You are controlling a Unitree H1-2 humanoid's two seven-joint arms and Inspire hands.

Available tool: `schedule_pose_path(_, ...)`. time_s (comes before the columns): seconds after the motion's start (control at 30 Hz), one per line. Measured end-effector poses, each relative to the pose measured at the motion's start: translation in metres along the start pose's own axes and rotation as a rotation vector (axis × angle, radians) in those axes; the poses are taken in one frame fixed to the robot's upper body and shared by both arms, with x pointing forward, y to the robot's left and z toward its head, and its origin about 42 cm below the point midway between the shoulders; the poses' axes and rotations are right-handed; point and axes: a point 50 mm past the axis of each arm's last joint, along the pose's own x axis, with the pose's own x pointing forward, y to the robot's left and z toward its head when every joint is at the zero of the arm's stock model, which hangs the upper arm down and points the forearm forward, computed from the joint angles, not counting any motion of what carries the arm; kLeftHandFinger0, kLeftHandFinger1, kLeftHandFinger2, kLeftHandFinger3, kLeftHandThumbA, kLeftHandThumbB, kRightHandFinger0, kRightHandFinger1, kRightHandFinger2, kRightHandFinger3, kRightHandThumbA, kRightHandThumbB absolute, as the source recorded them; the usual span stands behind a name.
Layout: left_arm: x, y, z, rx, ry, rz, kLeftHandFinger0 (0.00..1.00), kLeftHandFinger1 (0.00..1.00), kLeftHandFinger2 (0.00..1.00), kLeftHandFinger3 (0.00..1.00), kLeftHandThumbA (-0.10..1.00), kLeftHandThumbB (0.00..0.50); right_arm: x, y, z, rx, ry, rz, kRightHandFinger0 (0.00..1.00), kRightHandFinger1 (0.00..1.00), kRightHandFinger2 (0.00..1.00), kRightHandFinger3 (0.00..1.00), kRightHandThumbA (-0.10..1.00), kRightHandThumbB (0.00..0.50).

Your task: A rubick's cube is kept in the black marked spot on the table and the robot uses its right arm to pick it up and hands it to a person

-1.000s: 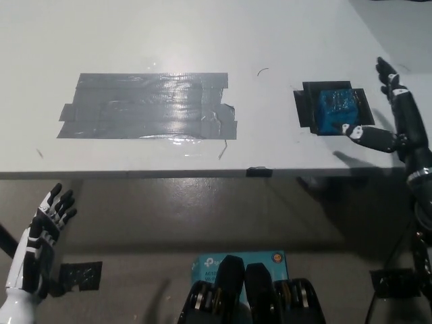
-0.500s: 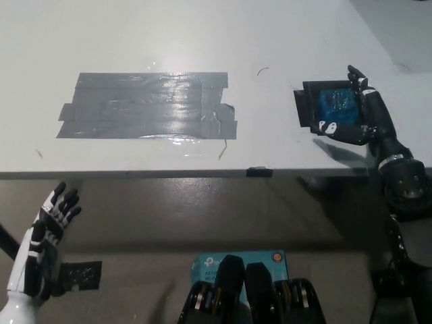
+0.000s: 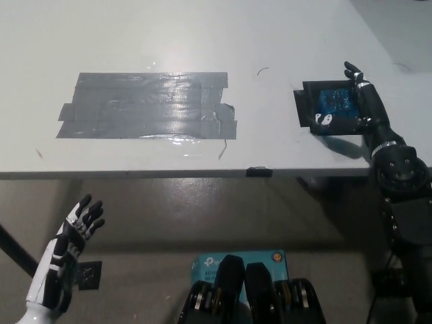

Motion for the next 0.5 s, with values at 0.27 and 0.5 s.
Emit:
schedule_pose_path(0.27,0.0004,-0.0022,0.0008,0.001,-0.001,-0.008,1.0,1.0,1.0,1.0,1.0,0.205,0.008,0.0019,-0.0063,0.009,0.041,-0.003,1.0,1.0,1.0,1.0,0.92,0.455)
schedule_pose_path(0.5,0.0007,-0.0034,0.0006,0.0,0.001,-0.012,1.0,1.0,1.0,1.0,1.0,0.211,0.0118,0.0027,-0.0081,0.016,0.063,-0.011,1.0,1.0,1.0,1.0,0.89,0.445)
